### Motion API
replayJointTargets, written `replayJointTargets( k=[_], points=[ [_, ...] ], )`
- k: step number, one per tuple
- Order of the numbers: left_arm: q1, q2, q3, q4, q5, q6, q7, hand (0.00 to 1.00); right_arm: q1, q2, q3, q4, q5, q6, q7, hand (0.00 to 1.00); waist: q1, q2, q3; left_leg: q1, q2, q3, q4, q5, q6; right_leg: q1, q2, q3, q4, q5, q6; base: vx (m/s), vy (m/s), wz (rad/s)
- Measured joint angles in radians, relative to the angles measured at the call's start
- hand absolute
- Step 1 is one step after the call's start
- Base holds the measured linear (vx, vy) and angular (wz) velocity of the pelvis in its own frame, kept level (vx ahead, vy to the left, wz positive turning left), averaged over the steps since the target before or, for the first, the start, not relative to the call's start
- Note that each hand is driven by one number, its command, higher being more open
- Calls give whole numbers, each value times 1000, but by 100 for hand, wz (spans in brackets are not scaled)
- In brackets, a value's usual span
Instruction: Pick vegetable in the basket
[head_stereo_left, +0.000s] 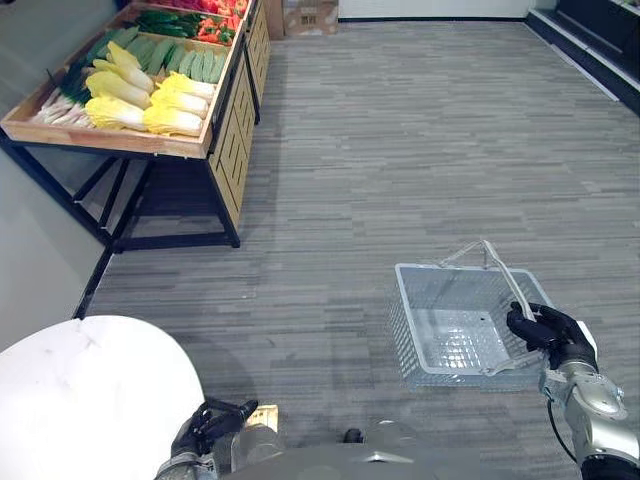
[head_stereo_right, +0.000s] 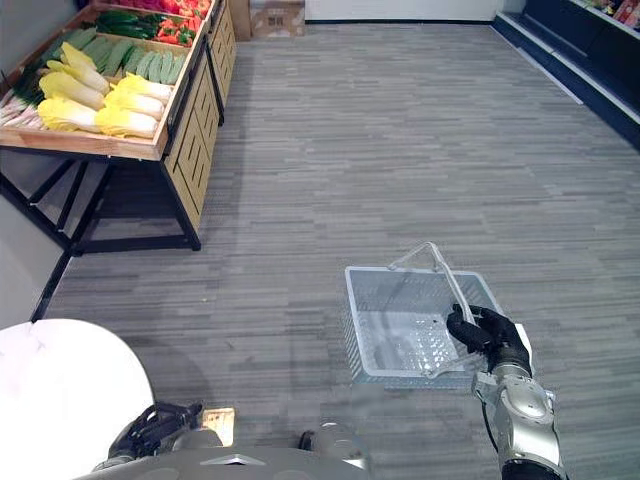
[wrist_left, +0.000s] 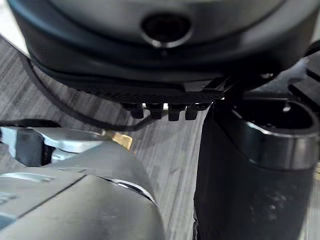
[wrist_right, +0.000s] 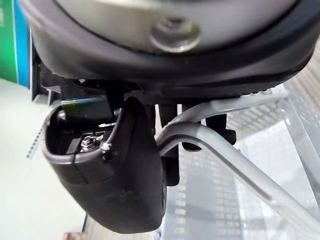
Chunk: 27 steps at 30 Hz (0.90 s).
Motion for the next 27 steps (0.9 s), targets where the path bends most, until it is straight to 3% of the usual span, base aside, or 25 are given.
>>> replayJointTargets(
  k=[1, 3, 4, 5, 6, 7, 8, 10, 12, 14, 23, 27],
  points=[
    [0, -1, 0, -9, -2, 0, 0, 100, -1, 0, -2, -1, 5, 0, -2, 0, 8, -2, 2, -32, -30, 4, -36, -11, -10, 21, -1, 9, -22, 0, 0, 261, -62, -18],
    [-2, -12, 20, -33, -5, 2, 1, 100, -7, 0, -2, 0, 8, 0, -6, 0, 28, 6, 4, -79, -119, 10, -261, -28, -54, 55, -5, 30, -42, 1, 1, 285, -18, -35],
    [-2, -15, 24, -38, -7, 2, 1, 100, -7, 0, -2, 2, 9, 0, -7, 0, 30, 10, 5, -82, -138, 12, -335, -22, -58, 62, -5, 34, -44, 0, 1, 264, 39, -30],
    [-2, -19, 28, -45, -10, 2, 2, 100, -9, 1, -2, 5, 12, 0, -7, 0, 32, 16, 8, -82, -163, 16, -451, 14, -61, 77, -5, 40, -50, -1, 3, 270, 77, -25],
    [-5, -22, 28, -46, -11, 1, 2, 100, -15, 1, -2, 6, 14, 0, -7, 0, 32, 25, 9, -81, -193, 15, -585, 99, -59, 97, -4, 50, -63, -10, 21, 332, 117, -32],
    [-1, -26, 31, -46, -10, 1, 1, 100, -23, 1, -4, 7, 14, 0, -12, 0, 31, 38, 10, -75, -207, 8, -672, 258, -49, 112, 0, 64, -65, -27, 50, 283, 119, -31],
    [-5, -27, 47, -44, -11, 2, 1, 100, -34, 14, -5, 20, 14, 0, -15, 0, 30, 35, 9, -57, -221, 24, -686, 268, -16, 125, -13, 80, -70, -32, 61, 336, 135, -21],
    [-27, -28, 58, -59, -11, -4, 0, 100, -38, 19, -5, 22, 17, 0, -14, 0, 29, 19, 18, -46, -246, 33, -711, 266, -7, 133, -37, 87, -102, -21, 82, 236, 89, -8],
    [-34, -29, 58, -65, -8, -5, -1, 100, -42, 24, -5, 25, 16, 0, -14, 0, 29, 16, 20, -38, -261, 42, -705, 252, 14, 163, -51, 97, -147, -2, 110, 206, 73, -3],
    [-25, -28, 59, -62, 2, -5, -2, 100, -36, 25, 3, 32, 14, 0, -12, 0, 31, 18, 19, -8, -269, 49, -704, 230, 15, 198, -60, 107, -163, 9, 126, 164, 56, -2],
    [-18, -31, 55, -3, 11, -2, -7, 100, -47, 33, 25, 52, 14, -2, -13, 0, 36, 27, 12, 10, -271, 88, -722, 206, 14, 177, -75, 171, -162, 21, 144, 18, 15, -16],
    [-15, -31, 54, -3, 11, -2, -7, 100, -48, 37, 44, 81, 12, -2, -15, 0, 59, 28, -1, 18, -274, 124, -745, 202, 19, 152, -90, 215, -145, 24, 150, -24, 65, -31]
  ],
)
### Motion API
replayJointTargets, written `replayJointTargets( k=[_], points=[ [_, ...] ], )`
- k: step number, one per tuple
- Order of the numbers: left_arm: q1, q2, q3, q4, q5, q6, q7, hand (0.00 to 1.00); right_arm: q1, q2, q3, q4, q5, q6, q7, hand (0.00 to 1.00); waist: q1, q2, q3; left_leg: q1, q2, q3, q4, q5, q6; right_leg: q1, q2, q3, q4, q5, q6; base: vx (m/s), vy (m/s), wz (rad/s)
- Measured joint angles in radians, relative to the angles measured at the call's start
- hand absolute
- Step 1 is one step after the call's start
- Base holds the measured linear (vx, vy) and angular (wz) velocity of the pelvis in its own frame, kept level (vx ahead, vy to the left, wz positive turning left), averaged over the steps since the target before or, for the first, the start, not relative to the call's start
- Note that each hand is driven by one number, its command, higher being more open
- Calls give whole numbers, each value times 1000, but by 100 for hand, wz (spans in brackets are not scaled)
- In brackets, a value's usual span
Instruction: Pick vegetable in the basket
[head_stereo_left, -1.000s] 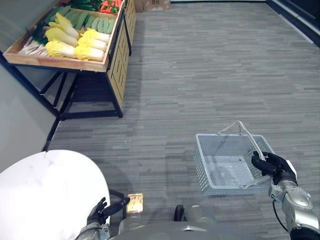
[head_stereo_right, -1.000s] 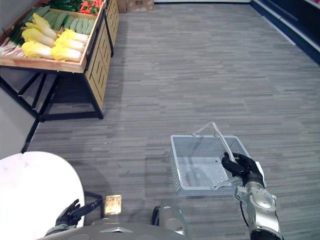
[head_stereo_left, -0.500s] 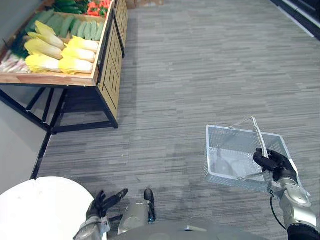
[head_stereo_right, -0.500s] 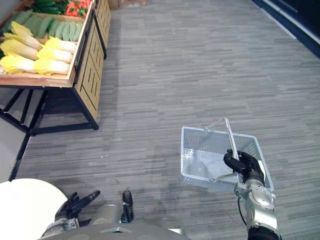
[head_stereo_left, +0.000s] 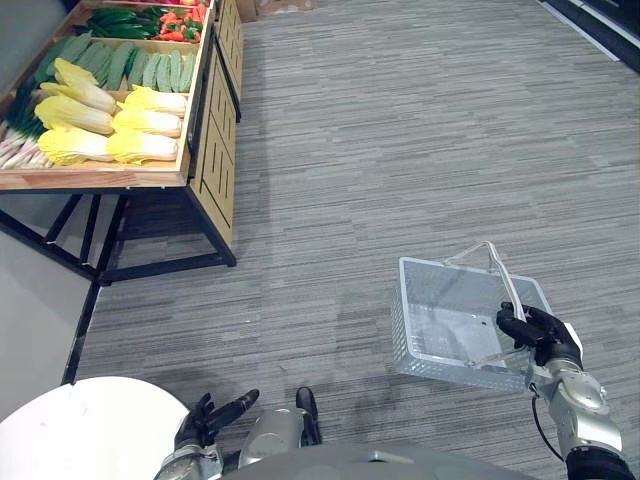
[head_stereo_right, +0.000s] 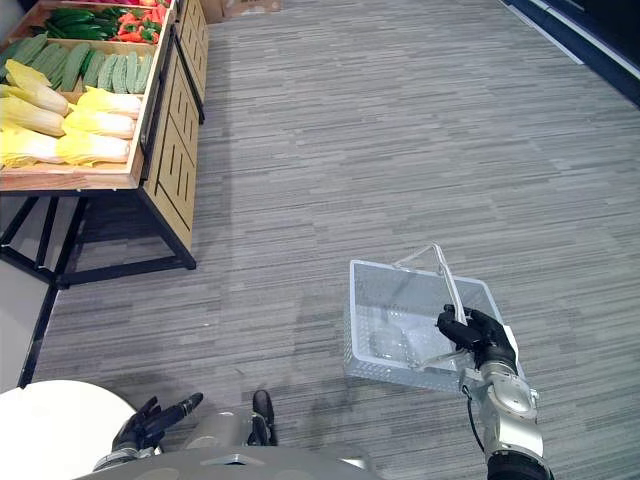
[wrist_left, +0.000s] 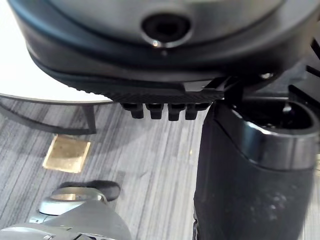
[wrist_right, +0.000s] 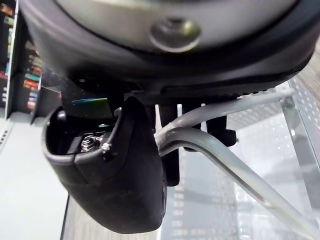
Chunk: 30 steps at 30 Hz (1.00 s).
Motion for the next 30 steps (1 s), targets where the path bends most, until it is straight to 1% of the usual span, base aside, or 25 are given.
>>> replayJointTargets(
  k=[4, 6, 8, 9, 10, 11, 12, 13, 14, 15, 16, 17, 18, 19, 20, 21, 22, 23, 24, 25, 26, 27, 28, 29, 30],
  points=[
    [4, 0, 0, 0, -5, 0, 1, 100, 1, 0, 17, 32, -6, 0, -7, 0, 0, 10, -22, 20, -6, 13, -20, -20, 0, -39, -10, 2, 89, 0, 3, -30, 106, -13],
    [12, 0, 0, 0, -7, 0, 1, 100, 7, 0, 16, 31, -7, 0, -12, 0, -3, 8, -32, 48, -33, 9, -50, -31, 8, -72, -32, -3, 195, -14, 27, -20, 139, 4],
    [18, 1, -9, 0, -7, 0, 0, 100, 16, 0, 15, 31, -7, 0, -16, 0, -4, -2, -33, 73, -54, -5, -74, -32, 8, -112, -48, -7, 311, -13, 43, 20, 86, 24],
    [24, 3, -22, -1, -7, 0, -1, 100, 23, 0, 12, 31, -8, 1, -17, 0, -8, -4, -38, 92, -72, -22, -91, -32, 9, -146, -56, -17, 409, 5, 69, 84, 94, 44],
    [29, 7, -34, -1, -7, 0, -1, 100, 31, 1, 10, 31, -9, 1, -17, 0, -8, -8, -41, 115, -89, -33, -116, -32, 9, -176, -71, -21, 488, 37, 75, 101, 93, 47],
    [31, 7, -37, -1, -7, 0, -1, 100, 35, 1, 9, 30, -10, 1, -16, 0, -8, -9, -41, 127, -94, -39, -129, -32, 9, -191, -73, -24, 525, 60, 67, 169, 96, 56],
    [36, 9, -39, -2, -7, 2, -1, 100, 43, 8, 4, 25, -21, 1, -16, 0, -8, -8, -42, 162, -100, -58, -162, -32, 10, -228, -75, -28, 605, 141, 55, 162, 69, 47],
    [34, 12, -39, -2, -7, 2, -1, 100, 48, 14, 2, 20, -24, 1, -16, 0, -10, -7, -42, 173, -99, -73, -171, -32, 15, -244, -74, -29, 640, 173, 51, 193, 59, 54],
    [36, 22, -39, -2, -7, 4, -1, 100, 54, 31, -5, 10, -28, 0, -11, 0, -14, -11, -41, 178, -99, -96, -165, -31, 39, -270, -74, -30, 706, 143, 37, 140, 25, 42],
    [40, 41, -38, -2, -7, 14, 2, 100, 55, 55, -10, 4, -29, 0, -3, 0, -16, -23, -41, 181, -99, -109, -147, -34, 55, -310, -73, -32, 755, 59, 12, 147, 11, 50],
    [40, 56, -39, -2, -7, 22, 4, 100, 55, 73, -11, 1, -28, 0, 1, 0, -24, -31, -40, 180, -99, -129, -128, -45, 66, -341, -71, -44, 741, 3, 19, 118, -5, 46],
    [38, 61, -39, -2, -7, 22, 4, 100, 55, 77, -11, 0, -28, 0, 2, 0, -31, -37, -37, 182, -99, -143, -120, -52, 67, -352, -71, -52, 715, -18, 20, 140, -20, 49],
    [30, 65, -39, -2, -7, 22, 4, 100, 55, 79, -13, 0, -28, 0, 2, 0, -34, -40, -31, 182, -97, -159, -103, -69, 64, -381, -66, -57, 634, -39, 19, 126, -18, 37],
    [26, 65, -40, -2, -6, 22, 4, 100, 54, 79, -17, 0, -28, 0, 2, 0, -33, -38, -29, 182, -93, -164, -94, -79, 61, -395, -59, -55, 574, -38, 19, 170, -29, 34],
    [20, 62, -43, -2, -4, 22, 4, 100, 53, 78, -26, 0, -28, 0, 2, 0, -33, -30, -24, 183, -77, -174, -73, -97, 48, -407, -41, -52, 433, -29, 34, 194, -50, 24],
    [15, 63, -49, -2, -4, 21, 6, 100, 52, 78, -31, 0, -28, 0, 2, 0, -32, -24, -19, 193, -65, -184, -62, -115, 34, -419, -24, -42, 285, -3, 65, 218, -63, 21],
    [13, 63, -49, -1, -4, 21, 7, 100, 52, 78, -33, 0, -28, 0, 3, 0, -32, -26, -14, 204, -64, -188, -64, -120, 26, -424, -19, -29, 219, 11, 80, 256, -86, 25],
    [10, 63, -49, -1, 0, 21, 9, 100, 52, 78, -37, 0, -28, 0, 3, 0, -34, -32, -11, 221, -66, -201, -66, -131, 18, -430, -19, -9, 99, 61, 82, 284, -118, 42],
    [5, 64, -48, -1, 4, 20, 10, 100, 53, 78, -44, -1, -28, 1, 3, 0, -41, -46, -4, 238, -74, -220, -64, -148, 3, -429, -23, 9, 29, 100, 76, 281, -144, 51],
    [3, 64, -48, -1, 8, 20, 10, 100, 54, 78, -48, 0, -28, 1, 3, 0, -47, -50, -2, 246, -75, -234, -57, -163, -1, -432, -28, 25, 22, 113, 65, 310, -201, 68],
    [2, 63, -48, -1, 26, 20, 11, 100, 58, 79, -56, -1, -28, 1, 2, 0, -62, -54, -5, 253, -75, -266, -34, -193, -15, -431, -28, 26, 23, 134, 49, 347, -258, 65],
    [-1, 63, -48, -1, 29, 18, 11, 100, 61, 79, -68, -1, -27, 1, 2, 0, -65, -60, -9, 253, -74, -286, -9, -224, -25, -433, -28, 25, 27, 145, 41, 471, -348, 68],
    [-7, 61, -48, -1, 32, 17, 12, 100, 60, 77, -87, -1, -27, 1, 3, 0, -68, -62, -13, 241, -66, -302, 44, -273, -35, -442, -21, 20, 63, 202, 18, 417, -316, 46],
    [-7, 58, -48, -1, 32, 17, 12, 100, 58, 76, -95, -1, -27, 0, 3, 0, -70, -53, -16, 231, -52, -312, 74, -300, -42, -454, -14, 7, 97, 228, 14, 535, -399, 43],
    [-7, 45, -48, 0, 31, 18, 14, 100, 55, 72, -104, -1, -28, 1, 2, 0, -73, -20, -22, 228, -6, -336, 109, -341, -59, -468, 15, -37, 163, 193, -17, 563, -385, 48]
  ],
)
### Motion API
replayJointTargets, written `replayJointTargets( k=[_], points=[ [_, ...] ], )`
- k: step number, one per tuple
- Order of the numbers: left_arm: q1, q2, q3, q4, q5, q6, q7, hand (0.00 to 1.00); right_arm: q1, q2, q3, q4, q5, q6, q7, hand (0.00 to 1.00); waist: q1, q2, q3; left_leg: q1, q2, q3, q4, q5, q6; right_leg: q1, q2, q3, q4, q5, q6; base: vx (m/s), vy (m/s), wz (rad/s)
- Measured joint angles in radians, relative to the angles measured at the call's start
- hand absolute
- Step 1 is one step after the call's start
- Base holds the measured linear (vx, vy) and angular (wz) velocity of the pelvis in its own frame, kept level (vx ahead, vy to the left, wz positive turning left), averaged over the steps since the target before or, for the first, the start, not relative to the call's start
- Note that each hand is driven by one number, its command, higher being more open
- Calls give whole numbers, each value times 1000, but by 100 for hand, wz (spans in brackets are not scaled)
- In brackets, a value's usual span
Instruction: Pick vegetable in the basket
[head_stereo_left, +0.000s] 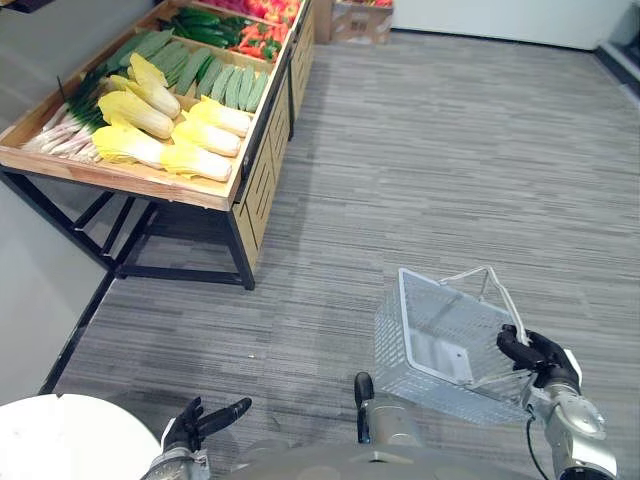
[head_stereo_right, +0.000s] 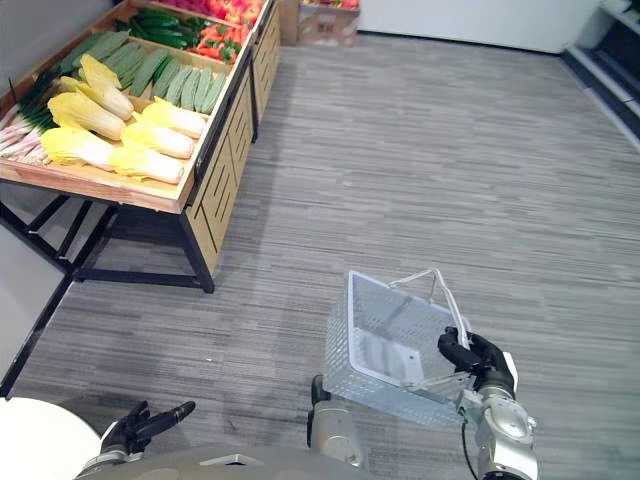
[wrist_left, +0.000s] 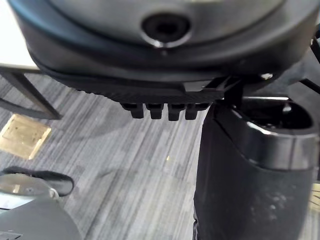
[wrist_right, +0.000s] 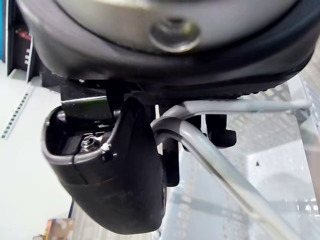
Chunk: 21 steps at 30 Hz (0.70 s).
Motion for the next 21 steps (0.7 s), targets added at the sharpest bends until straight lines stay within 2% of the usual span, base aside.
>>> replayJointTargets(
  k=[1, 2, 3, 4, 6, 7, 8, 9, 10, 12, 13, 14, 16, 18, 19, 20, 21],
  points=[
    [11, -12, -1, 1, -1, 0, 1, 100, 0, -1, 0, 0, 0, 0, 1, 0, -9, 30, -19, 0, 47, -21, 14, -21, -17, -3, 28, -44, 29, -38, -21, 477, -317, 48],
    [5, -15, -2, 4, -2, 1, 0, 100, -4, -1, 1, 0, 0, 0, 1, 0, -11, 45, -21, -2, 63, -28, 28, -18, -23, 1, 39, -57, 40, -54, -39, 463, -303, 46],
    [-8, -23, -1, 4, -2, 0, -1, 100, -8, -1, 1, -1, 1, 1, 1, 0, -12, 47, -21, -16, 84, -44, 68, -4, -32, 17, 54, -80, 48, -83, -59, 421, -304, 36],
    [-22, -26, -1, 3, -5, 0, -1, 100, -11, -1, 2, -5, 1, 1, 3, 0, -10, 56, -26, -34, 97, -44, 138, 19, -28, 46, 66, -96, 43, -103, -77, 555, -413, 35],
    [-31, -30, -1, -1, -10, -1, -1, 100, -8, -8, 2, -22, 1, 0, 2, 0, -9, 45, -19, -92, 122, -30, 326, 71, -15, 110, 93, -108, 14, -125, -95, 328, -256, 10],
    [-29, -31, -1, -2, -14, 0, -1, 100, -10, -13, 2, -30, 3, 0, -1, 0, -6, 51, -22, -128, 146, -5, 454, 136, -3, 155, 112, -105, -8, -134, -106, 223, -158, -13],
    [-25, -32, -1, -2, -15, 0, -1, 100, -8, -15, 2, -40, 7, 0, -2, 0, -6, 38, -15, -145, 161, 13, 516, 177, 6, 179, 122, -101, -19, -138, -114, 273, -149, -26],
    [-20, -32, -1, -3, -19, 0, -2, 100, -2, -17, 2, -57, 25, -3, -4, 0, -5, 36, -14, -175, 202, 61, 625, 211, 30, 219, 136, -91, -41, -149, -130, 208, -91, -23],
    [-20, -32, -1, -3, -19, 0, -2, 100, -3, -17, 2, -62, 33, -5, -6, 0, -4, 33, -12, -191, 224, 88, 670, 211, 39, 238, 143, -83, -46, -153, -136, 242, -97, -29],
    [-20, -32, -1, -6, -19, 0, -4, 100, -4, -17, 1, -67, 49, -6, -9, 0, -2, 9, 3, -237, 296, 185, 764, 184, 83, 310, 145, -54, -86, -159, -141, 237, -87, -23],
    [-20, -32, -1, -9, -19, 1, -5, 100, -4, -17, 1, -67, 49, -6, -11, 0, -1, 5, 8, -248, 306, 199, 767, 174, 82, 327, 144, -48, -97, -160, -141, 191, -32, -13],
    [-20, -32, -1, -11, -19, 1, -5, 100, -1, -17, 1, -67, 49, -6, -18, 0, 0, -1, 16, -277, 308, 206, 742, 153, 70, 357, 137, -45, -112, -166, -138, 134, 41, -5],
    [-22, -30, -2, -19, -19, 3, -7, 100, 4, -14, -2, -67, 48, -5, -26, 0, 2, -12, 35, -318, 275, 217, 638, 122, 45, 392, 113, -42, -116, -201, -131, 188, 117, 4],
    [-20, -31, -3, -33, -19, 4, -8, 100, 20, -6, -13, -67, 44, -4, -29, 0, 10, -19, 41, -361, 181, 212, 350, 125, -1, 408, 62, -33, -105, -234, -94, 193, 182, 1],
    [-20, -31, -3, -33, -19, 4, -8, 100, 22, -6, -14, -67, 43, -4, -29, 0, 12, -18, 41, -362, 175, 210, 324, 131, -6, 408, 59, -32, -105, -238, -89, 210, 219, -26],
    [-9, -30, -1, -37, -18, 4, -8, 100, 26, -5, -21, -66, 40, -4, -29, 0, 24, 8, 42, -363, 132, 167, 102, 234, -41, 410, 47, -5, -87, -271, -59, 278, 274, -53],
    [3, -20, 9, -37, -18, 6, -5, 100, 27, 10, -15, -64, 40, -3, -29, 0, 41, 10, 36, -325, 95, 167, 57, 323, -38, 414, 29, 36, -73, -291, -39, 392, 289, -51]
  ],
)
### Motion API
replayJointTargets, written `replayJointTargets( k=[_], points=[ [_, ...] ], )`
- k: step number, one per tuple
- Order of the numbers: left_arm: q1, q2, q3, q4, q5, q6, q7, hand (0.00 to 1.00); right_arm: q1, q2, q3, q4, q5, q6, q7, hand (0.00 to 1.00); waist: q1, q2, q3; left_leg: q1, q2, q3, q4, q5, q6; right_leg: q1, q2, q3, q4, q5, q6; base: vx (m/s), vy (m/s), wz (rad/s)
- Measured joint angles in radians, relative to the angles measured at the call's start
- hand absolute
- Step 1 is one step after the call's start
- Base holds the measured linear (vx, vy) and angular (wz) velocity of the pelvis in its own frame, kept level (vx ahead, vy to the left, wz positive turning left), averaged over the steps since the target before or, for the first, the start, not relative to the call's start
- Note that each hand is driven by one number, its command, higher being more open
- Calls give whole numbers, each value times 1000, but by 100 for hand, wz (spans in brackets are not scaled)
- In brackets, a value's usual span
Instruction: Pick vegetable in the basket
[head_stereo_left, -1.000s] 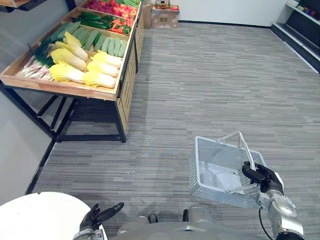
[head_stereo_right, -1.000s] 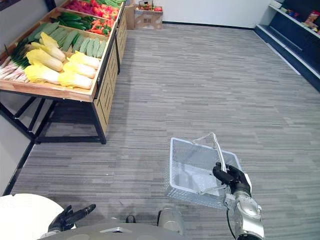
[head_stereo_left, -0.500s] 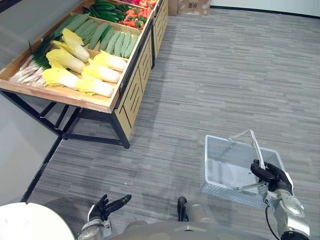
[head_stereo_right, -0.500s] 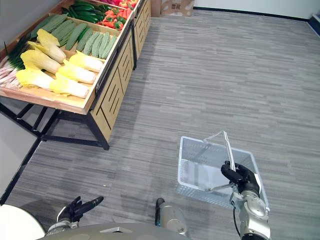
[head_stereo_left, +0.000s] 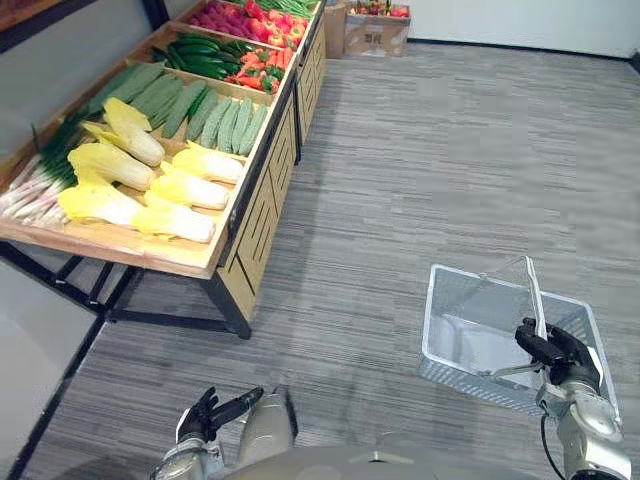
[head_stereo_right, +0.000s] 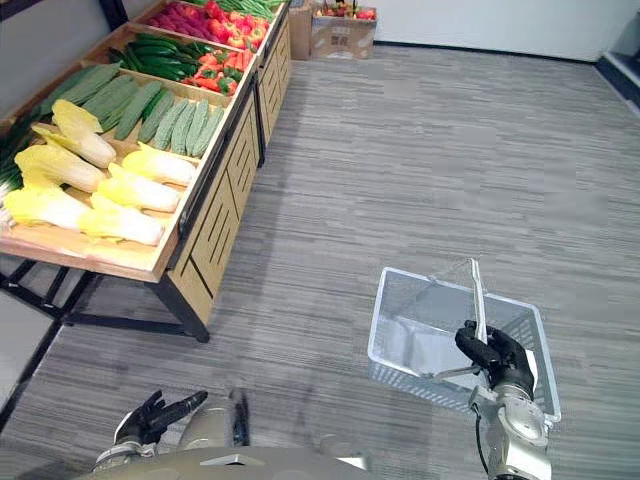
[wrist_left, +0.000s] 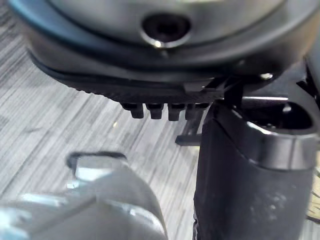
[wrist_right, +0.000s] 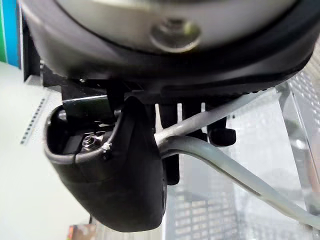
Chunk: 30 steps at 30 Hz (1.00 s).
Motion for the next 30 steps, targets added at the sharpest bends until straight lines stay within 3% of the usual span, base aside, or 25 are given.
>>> replayJointTargets(
  k=[2, 3, 4, 5, 11, 16, 17, 20, 21, 22, 23, 24, 25, 27, 28, 30],
  points=[
    [2, 11, 10, 0, 0, -3, 5, 100, 3, 2, 2, 0, 2, 0, 7, 0, -8, -9, -3, -8, -37, 13, 18, -35, 18, 10, -36, 16, -24, 5, 13, 398, 227, -14],
    [-3, 14, 19, 1, 0, -4, 5, 100, -5, -1, 5, 9, -1, 2, 7, 0, -5, -5, -3, -24, -37, 23, 82, -60, 51, 21, -46, 44, -40, 13, 29, 346, 203, -10],
    [-3, 15, 28, 3, 0, -4, 4, 100, -6, -1, 13, 11, -2, 4, 9, 0, -2, -6, -4, -22, -37, 29, 99, -71, 58, 30, -48, 57, -45, 14, 31, 330, 196, -32],
    [-2, 14, 41, 7, 0, -4, 2, 100, -11, -3, 32, 11, -13, 4, 18, 0, 5, -8, -5, -12, -37, 45, 121, -91, 64, 42, -59, 88, -54, 29, 54, 183, 91, -33],
    [0, 7, 47, 19, 5, -5, -4, 100, -70, -13, 111, 11, -21, 4, 45, 0, 29, -13, -30, 39, -23, 149, 99, -169, 61, 1, -83, 223, -46, 62, 108, 184, 129, -68],
    [3, 1, 29, 14, 2, -5, -2, 100, -63, -15, 117, 17, -36, 4, 41, 0, 22, -31, -61, 128, -68, 183, -18, -167, 74, -105, -90, 243, 203, 81, 143, 135, 76, -17],
    [2, 3, 20, 8, 0, -5, -1, 100, -60, -14, 117, 17, -42, 4, 40, 0, 15, -35, -64, 149, -81, 181, -37, -166, 82, -142, -90, 240, 301, 101, 169, 140, 71, 23],
    [3, 4, -2, 1, 0, -5, -1, 100, -48, -14, 122, 18, -54, 5, 31, 0, 4, -38, -63, 209, -96, 167, -65, -177, 101, -205, -91, 197, 481, 208, 181, 146, 69, 24],
    [6, 8, -1, -3, 0, -5, 2, 100, -39, -13, 131, 18, -61, 5, 30, 0, 5, -38, -63, 240, -97, 162, -88, -178, 104, -219, -102, 150, 529, 262, 178, 161, 65, 9],
    [6, 12, 0, -4, -1, -5, 3, 100, -37, -13, 135, 18, -60, 5, 30, 0, 4, -40, -61, 258, -96, 159, -101, -180, 106, -227, -109, 127, 560, 274, 175, 179, 34, 4],
    [5, 24, 0, -4, -2, -4, 6, 100, -39, -9, 137, 18, -60, 5, 30, 0, 5, -46, -61, 288, -96, 158, -122, -181, 109, -255, -128, 79, 631, 241, 140, 156, -15, -2],
    [7, 33, 0, -4, -8, -4, 11, 100, -40, -10, 135, 18, -60, 4, 30, 0, 3, -46, -61, 314, -93, 157, -144, -181, 109, -296, -135, 26, 686, 166, 94, 144, -45, -1],
    [7, 38, 0, -4, -20, -4, 11, 100, -39, -10, 133, 18, -59, 4, 28, 0, 0, -45, -60, 324, -88, 153, -152, -181, 109, -319, -133, 2, 701, 134, 86, 110, -82, 4],
    [1, 49, 1, -4, -26, -3, 11, 100, -40, -10, 129, 18, -59, 4, 28, 0, -6, -42, -49, 362, -75, 147, -175, -182, 107, -368, -125, -52, 657, 79, 60, 115, -108, 11],
    [6, 47, 2, 6, -26, 3, 19, 100, -40, -10, 126, 18, -58, 4, 28, 0, -18, -33, -42, 381, -61, 138, -183, -182, 106, -391, -108, -61, 566, 66, 38, 114, -127, 22],
    [5, 46, 1, 16, -25, 3, 22, 100, -40, -10, 109, 18, -49, 4, 27, 0, -31, -12, -27, 397, -25, 125, -184, -195, 75, -419, -76, -52, 363, 76, 52, 169, -226, 29]
  ],
)
